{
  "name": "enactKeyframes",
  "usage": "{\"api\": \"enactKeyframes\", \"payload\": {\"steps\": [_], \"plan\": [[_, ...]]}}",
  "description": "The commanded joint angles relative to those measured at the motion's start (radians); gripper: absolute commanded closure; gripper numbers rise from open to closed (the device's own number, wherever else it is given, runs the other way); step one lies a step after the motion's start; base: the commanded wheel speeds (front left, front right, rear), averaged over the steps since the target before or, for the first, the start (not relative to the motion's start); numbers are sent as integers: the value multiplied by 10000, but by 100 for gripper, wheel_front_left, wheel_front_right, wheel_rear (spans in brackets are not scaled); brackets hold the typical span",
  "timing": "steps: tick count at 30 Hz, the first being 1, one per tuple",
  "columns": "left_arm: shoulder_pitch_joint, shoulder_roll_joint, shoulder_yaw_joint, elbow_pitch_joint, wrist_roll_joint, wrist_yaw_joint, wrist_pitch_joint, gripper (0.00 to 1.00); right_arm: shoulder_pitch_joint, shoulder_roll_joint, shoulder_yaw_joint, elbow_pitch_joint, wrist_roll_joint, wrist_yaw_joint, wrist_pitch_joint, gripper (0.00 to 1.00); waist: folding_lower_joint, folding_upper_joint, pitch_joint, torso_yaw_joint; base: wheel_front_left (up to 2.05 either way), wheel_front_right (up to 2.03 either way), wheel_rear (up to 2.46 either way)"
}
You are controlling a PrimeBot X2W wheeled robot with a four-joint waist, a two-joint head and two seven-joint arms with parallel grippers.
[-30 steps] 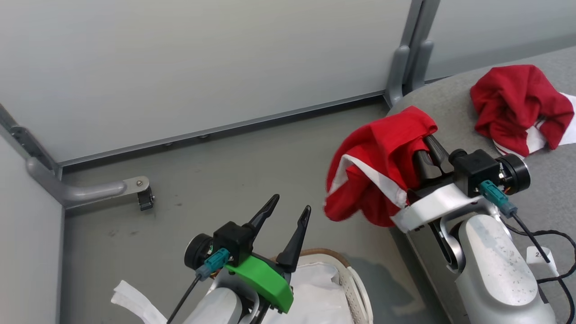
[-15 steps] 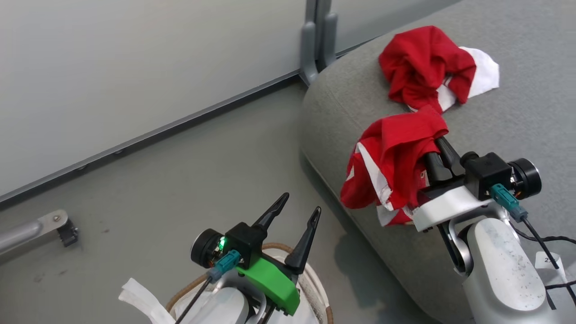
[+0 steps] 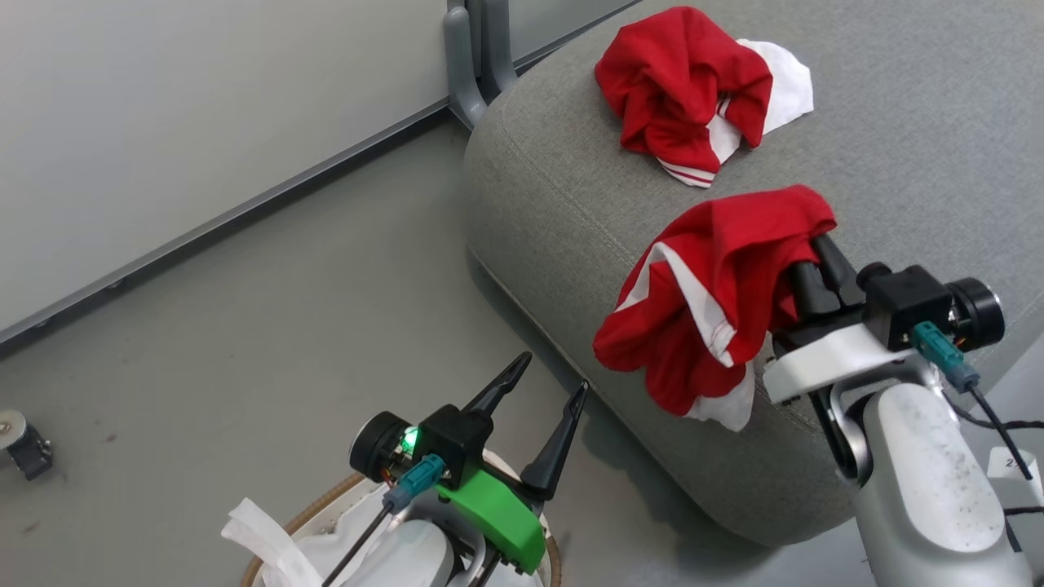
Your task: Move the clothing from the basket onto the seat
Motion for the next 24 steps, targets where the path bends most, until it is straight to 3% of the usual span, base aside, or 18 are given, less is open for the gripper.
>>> {"api": "enactKeyframes", "payload": {"steps": [1, 9, 24], "plan": [[-169, 140, 53, -13, 40, -19, -7, 0, -327, -23, -154, -140, -153, -14, -6, 100, 0, -1, 230, 164, 0, 0, 0], [-449, 340, 164, -239, 207, -19, -7, 0, -2148, -352, -1178, -382, -638, -14, -6, 100, 0, -1, 1049, 634, 0, 0, 0], [-1701, 773, -118, -724, 703, -16, -7, 0, -5996, -3040, -3555, 1578, -895, -14, -6, 100, 0, -1, 3451, 2160, 0, 0, 0]]}}
